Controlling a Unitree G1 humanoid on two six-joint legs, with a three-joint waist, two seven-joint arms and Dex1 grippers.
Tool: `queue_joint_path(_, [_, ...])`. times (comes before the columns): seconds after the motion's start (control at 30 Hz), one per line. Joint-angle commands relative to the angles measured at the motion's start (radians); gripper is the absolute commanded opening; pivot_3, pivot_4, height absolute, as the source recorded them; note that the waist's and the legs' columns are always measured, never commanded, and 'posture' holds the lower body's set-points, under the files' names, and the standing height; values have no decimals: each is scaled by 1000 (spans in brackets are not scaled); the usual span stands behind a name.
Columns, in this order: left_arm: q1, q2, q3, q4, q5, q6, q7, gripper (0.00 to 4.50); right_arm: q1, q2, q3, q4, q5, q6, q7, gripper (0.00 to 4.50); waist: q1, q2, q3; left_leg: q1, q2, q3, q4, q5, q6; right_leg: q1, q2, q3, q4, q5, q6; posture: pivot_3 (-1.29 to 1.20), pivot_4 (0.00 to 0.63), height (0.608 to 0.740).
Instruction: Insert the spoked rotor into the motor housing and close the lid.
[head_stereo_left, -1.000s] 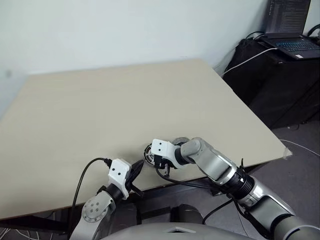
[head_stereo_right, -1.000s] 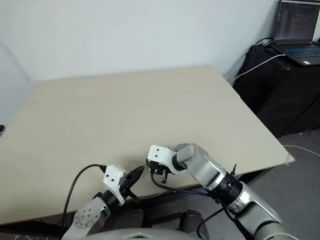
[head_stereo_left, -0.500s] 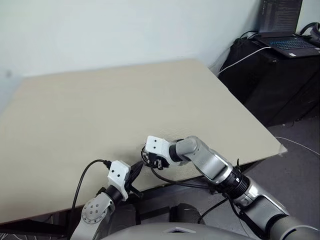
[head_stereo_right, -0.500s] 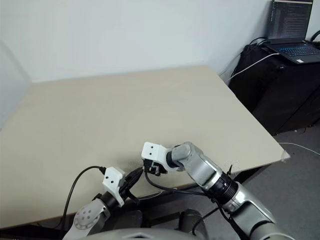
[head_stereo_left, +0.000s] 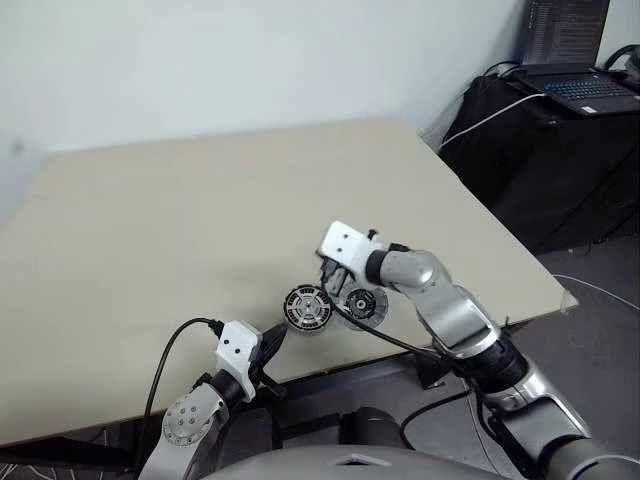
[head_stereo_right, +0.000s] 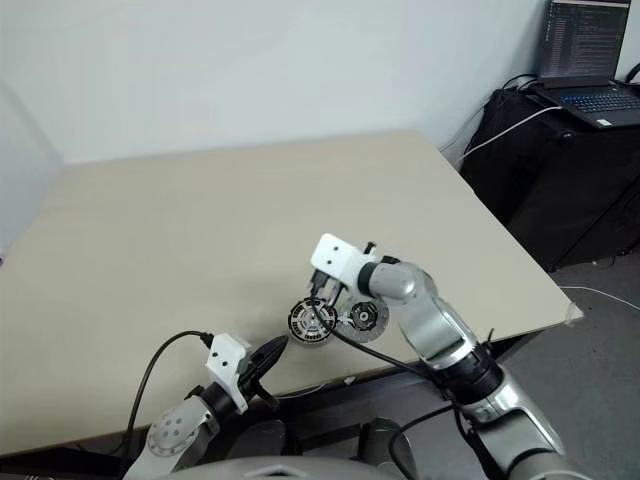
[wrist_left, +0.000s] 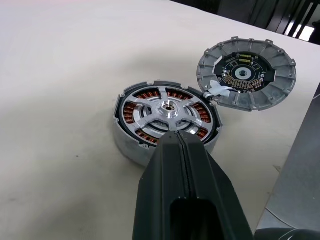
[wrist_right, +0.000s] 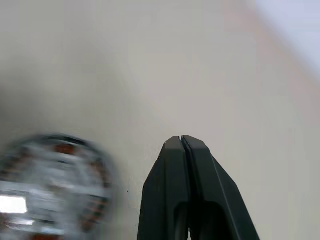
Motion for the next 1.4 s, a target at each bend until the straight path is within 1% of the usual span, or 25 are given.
queue_joint_path(0.03, [0,6,2,-59,-11,6,0,0,66,-78,-76,-51,-84,-58,-71,46,1,0,0,0,0,0,0,0,0,0,0,0,0,0,0,0,0,740])
queue_joint_path(0.17, [0,14,8,-66,-18,18,-7,0,214,-182,-142,-89,-154,-17,-102,46,2,0,0,0,0,0,0,0,0,0,0,0,-1,0,0,0,0,740])
queue_joint_path(0.27, [-2,19,14,-61,-23,21,-14,0,317,-212,-185,-123,-178,29,-113,46,0,0,1,0,0,0,-1,0,0,0,0,0,-1,0,0,0,0,740])
queue_joint_path(0.33, [-8,24,15,-55,-27,22,-17,0,393,-206,-199,-165,-158,60,-94,46,-2,0,1,0,0,0,-1,0,0,0,0,0,-1,0,0,0,0,740])
queue_joint_path(0.43, [-14,28,12,-51,-30,27,-22,0,473,-186,-186,-209,-149,79,-82,46,-4,0,1,1,1,-1,-1,0,0,0,0,0,-1,0,0,0,0,740])
queue_joint_path(0.57, [-25,30,9,-57,-30,43,-27,0,520,-101,-185,-222,-101,78,-85,46,-4,-1,2,1,1,-1,0,0,0,0,0,0,0,0,0,0,0,740])
queue_joint_path(0.63, [-28,32,8,-63,-29,50,-27,0,534,-61,-189,-212,-68,66,-81,46,-3,-1,1,1,1,-1,0,0,0,0,-1,0,0,0,0,0,0,740])
queue_joint_path(0.77, [-28,36,7,-67,-30,57,-29,0,542,35,-232,-185,46,27,-66,46,-3,-2,2,1,0,-1,0,0,0,0,-1,0,-1,0,0,0,0,740])
queue_joint_path(0.93, [-27,40,15,-50,-32,43,-36,0,519,109,-281,-185,167,16,-46,46,-3,-2,2,0,0,-1,-1,0,0,0,0,0,-1,0,0,0,0,740])
queue_joint_path(1.13, [-16,41,28,-12,-34,8,-45,0,490,157,-315,-190,282,25,-19,46,-4,-1,2,1,0,-1,-1,0,0,0,0,0,0,0,0,0,0,740])
queue_joint_path(1.27, [-17,35,33,12,-30,-13,-49,0,457,181,-298,-185,352,50,5,46,-3,-1,2,1,0,-1,-1,0,0,0,0,0,-1,0,0,0,0,740])
queue_joint_path(1.4, [-20,33,35,27,-27,-25,-52,0,411,181,-268,-150,383,65,26,46,-3,-1,2,1,0,-1,-1,0,0,0,0,0,-1,0,0,0,0,740])
